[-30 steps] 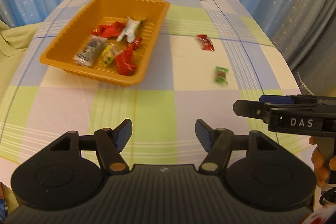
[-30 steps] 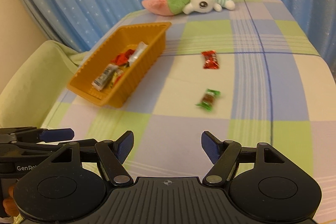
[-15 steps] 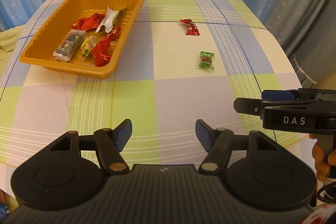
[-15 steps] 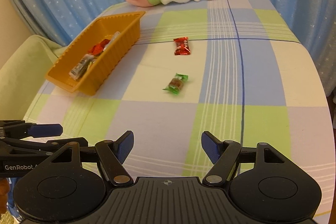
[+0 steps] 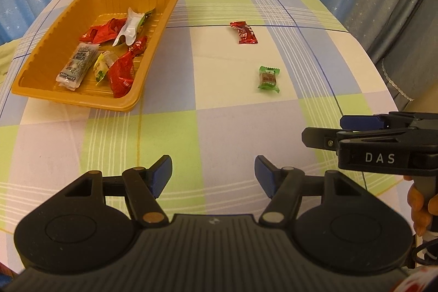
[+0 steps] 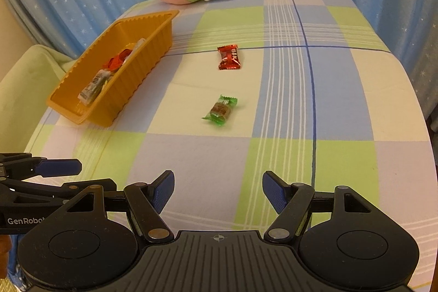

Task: Organize snacks
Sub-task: 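Move both open tools back toward the green candy and red candy, then grasp the green-wrapped candy with the right tool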

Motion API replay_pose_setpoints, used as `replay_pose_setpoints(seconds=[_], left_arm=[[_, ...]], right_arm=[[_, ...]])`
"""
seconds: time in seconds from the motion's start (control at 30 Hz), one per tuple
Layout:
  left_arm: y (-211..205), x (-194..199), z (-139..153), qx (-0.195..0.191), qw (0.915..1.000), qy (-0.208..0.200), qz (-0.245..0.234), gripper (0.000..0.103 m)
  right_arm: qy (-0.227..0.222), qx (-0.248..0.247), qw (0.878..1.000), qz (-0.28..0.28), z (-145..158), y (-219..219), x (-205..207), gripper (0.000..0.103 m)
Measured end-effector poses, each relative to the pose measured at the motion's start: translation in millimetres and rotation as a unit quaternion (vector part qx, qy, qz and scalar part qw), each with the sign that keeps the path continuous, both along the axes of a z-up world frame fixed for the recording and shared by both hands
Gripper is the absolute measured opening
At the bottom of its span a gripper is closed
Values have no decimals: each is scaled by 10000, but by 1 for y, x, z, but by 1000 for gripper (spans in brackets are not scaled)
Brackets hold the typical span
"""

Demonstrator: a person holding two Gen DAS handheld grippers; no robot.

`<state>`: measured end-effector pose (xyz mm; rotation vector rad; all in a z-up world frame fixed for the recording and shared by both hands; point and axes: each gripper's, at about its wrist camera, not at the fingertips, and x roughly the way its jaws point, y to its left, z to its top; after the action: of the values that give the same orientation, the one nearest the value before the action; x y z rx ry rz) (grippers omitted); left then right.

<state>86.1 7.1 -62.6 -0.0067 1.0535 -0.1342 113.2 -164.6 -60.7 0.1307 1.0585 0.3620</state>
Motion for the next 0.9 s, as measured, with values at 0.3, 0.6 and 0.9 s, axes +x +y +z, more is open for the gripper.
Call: replay_pose_setpoints(seconds=[0.3, 0.6, 0.9], left_arm=[[0, 9, -3, -23, 9999, 19, -109, 64], [4, 19, -5, -36, 9999, -25, -139, 64], [5, 38, -5, 2, 9998, -140, -134, 64]], right_arm=[[86, -23, 9999, -139, -3, 0, 4, 71], [200, 90, 9995, -225, -10, 3, 15, 71], [18, 200, 9990, -391, -14, 8, 38, 58]])
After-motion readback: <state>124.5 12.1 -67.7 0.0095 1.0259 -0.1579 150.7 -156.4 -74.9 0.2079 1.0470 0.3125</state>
